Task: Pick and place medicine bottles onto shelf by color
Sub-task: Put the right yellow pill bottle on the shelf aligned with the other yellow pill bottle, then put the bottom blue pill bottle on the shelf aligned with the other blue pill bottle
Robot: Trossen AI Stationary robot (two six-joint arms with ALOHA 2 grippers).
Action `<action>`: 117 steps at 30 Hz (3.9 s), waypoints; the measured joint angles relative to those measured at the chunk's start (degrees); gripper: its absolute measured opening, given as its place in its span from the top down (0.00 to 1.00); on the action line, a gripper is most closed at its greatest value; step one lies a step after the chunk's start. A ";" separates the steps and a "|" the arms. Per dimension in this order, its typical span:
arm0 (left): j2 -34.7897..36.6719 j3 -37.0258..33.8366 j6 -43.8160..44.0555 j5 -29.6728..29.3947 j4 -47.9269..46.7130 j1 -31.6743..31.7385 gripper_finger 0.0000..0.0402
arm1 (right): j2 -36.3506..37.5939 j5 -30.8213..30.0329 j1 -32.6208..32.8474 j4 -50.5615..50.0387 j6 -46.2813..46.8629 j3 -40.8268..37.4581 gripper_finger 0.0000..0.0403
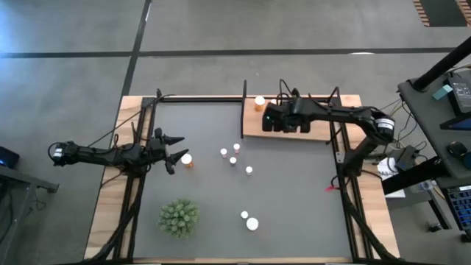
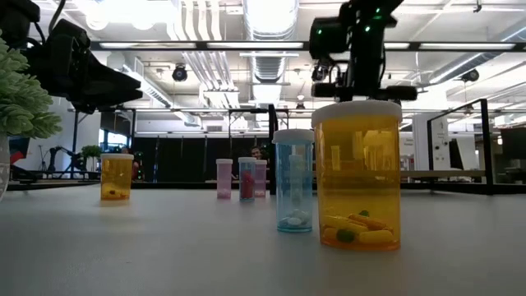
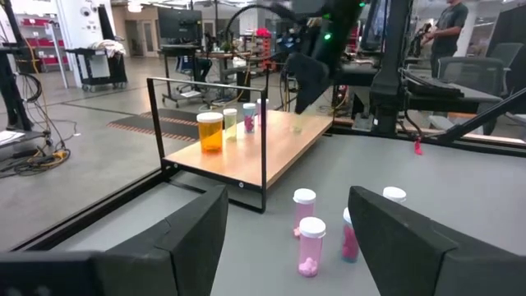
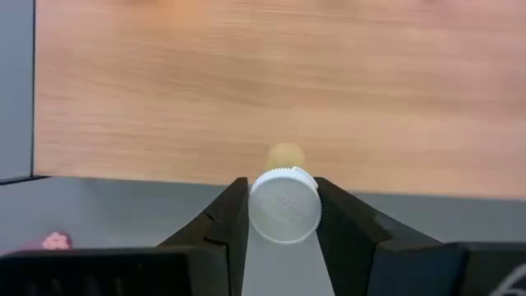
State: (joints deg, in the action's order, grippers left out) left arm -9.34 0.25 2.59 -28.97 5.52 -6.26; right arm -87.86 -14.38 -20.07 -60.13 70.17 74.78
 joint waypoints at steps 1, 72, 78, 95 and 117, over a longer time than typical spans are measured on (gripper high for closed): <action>0.00 0.00 0.00 0.00 0.02 0.00 0.41 | -0.65 0.72 -0.80 0.57 -1.64 0.19 0.73; 0.00 0.00 0.00 0.00 0.02 0.02 0.41 | -9.92 12.91 -15.85 8.17 -15.72 7.57 0.72; 0.00 0.00 0.00 0.00 0.01 0.02 0.41 | -9.88 12.89 -15.85 8.19 -15.74 7.41 0.71; 0.00 0.00 0.00 0.00 0.02 0.02 0.41 | -9.88 12.10 -15.85 8.41 -16.20 7.37 0.67; 0.00 0.00 0.00 0.00 0.02 0.02 0.41 | -8.10 11.17 -15.13 2.77 -17.88 10.55 0.25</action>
State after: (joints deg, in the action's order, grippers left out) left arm -9.34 0.25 2.59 -28.97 5.54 -6.24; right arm -95.96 -3.21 -35.20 -57.37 52.30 85.34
